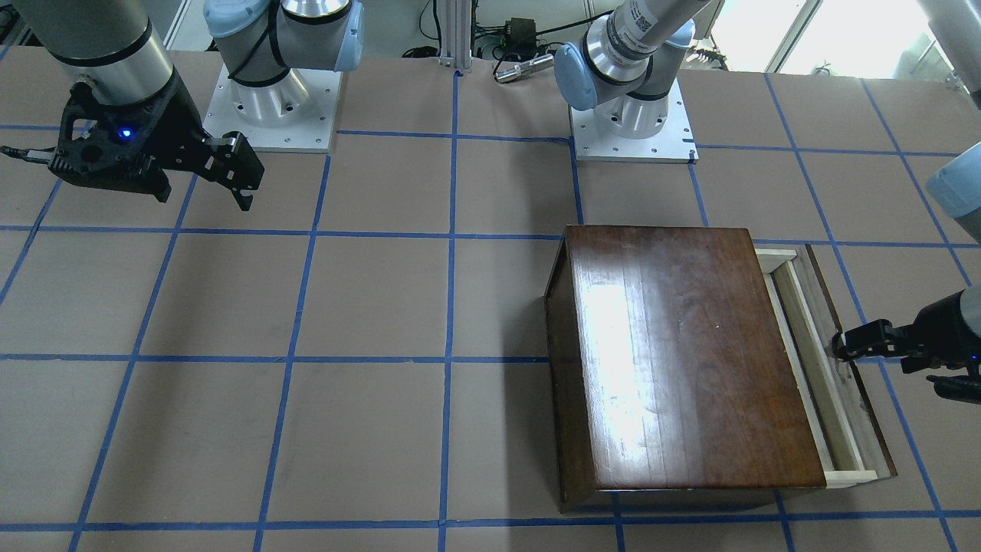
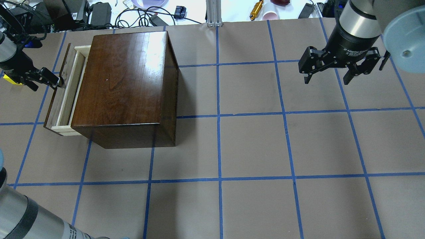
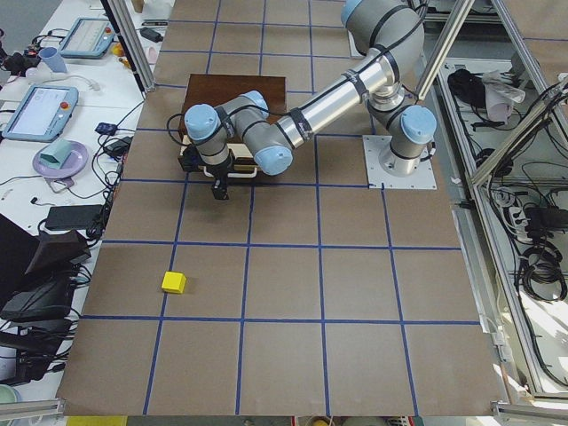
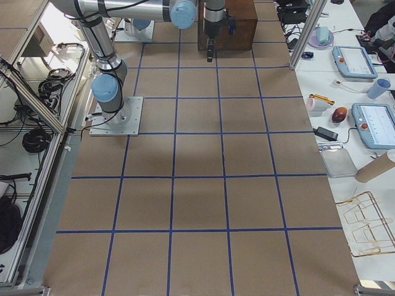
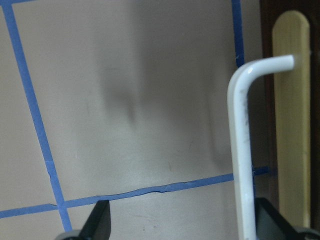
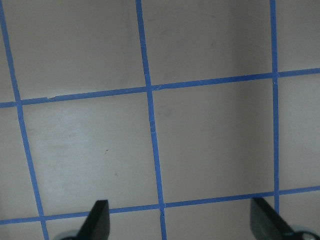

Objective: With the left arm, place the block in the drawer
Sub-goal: 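Pull the drawer outward from the cabinet with the left gripper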

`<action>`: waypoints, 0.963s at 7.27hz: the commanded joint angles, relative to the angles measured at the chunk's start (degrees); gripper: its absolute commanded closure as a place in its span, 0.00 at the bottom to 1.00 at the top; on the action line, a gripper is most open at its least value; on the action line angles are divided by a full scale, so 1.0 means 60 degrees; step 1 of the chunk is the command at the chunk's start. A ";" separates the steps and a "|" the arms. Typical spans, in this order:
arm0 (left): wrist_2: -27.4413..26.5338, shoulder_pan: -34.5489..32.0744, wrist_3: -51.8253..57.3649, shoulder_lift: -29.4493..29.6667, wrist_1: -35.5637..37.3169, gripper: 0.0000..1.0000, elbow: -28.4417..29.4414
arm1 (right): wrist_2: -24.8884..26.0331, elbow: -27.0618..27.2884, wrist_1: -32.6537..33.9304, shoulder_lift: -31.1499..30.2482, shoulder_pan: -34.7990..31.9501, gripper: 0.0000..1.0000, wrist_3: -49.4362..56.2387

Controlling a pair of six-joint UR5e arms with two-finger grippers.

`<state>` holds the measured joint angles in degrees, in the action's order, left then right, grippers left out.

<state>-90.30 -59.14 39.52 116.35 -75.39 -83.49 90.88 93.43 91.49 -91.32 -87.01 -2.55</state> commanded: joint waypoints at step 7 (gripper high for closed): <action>-0.0023 0.0306 0.0225 0.0033 0.0378 0.00 -0.0001 | 0.0000 0.0000 0.0000 0.0000 0.0000 0.00 0.0000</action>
<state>-90.44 -57.23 40.95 116.88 -73.14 -83.45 90.88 93.43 91.49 -91.32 -87.01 -2.55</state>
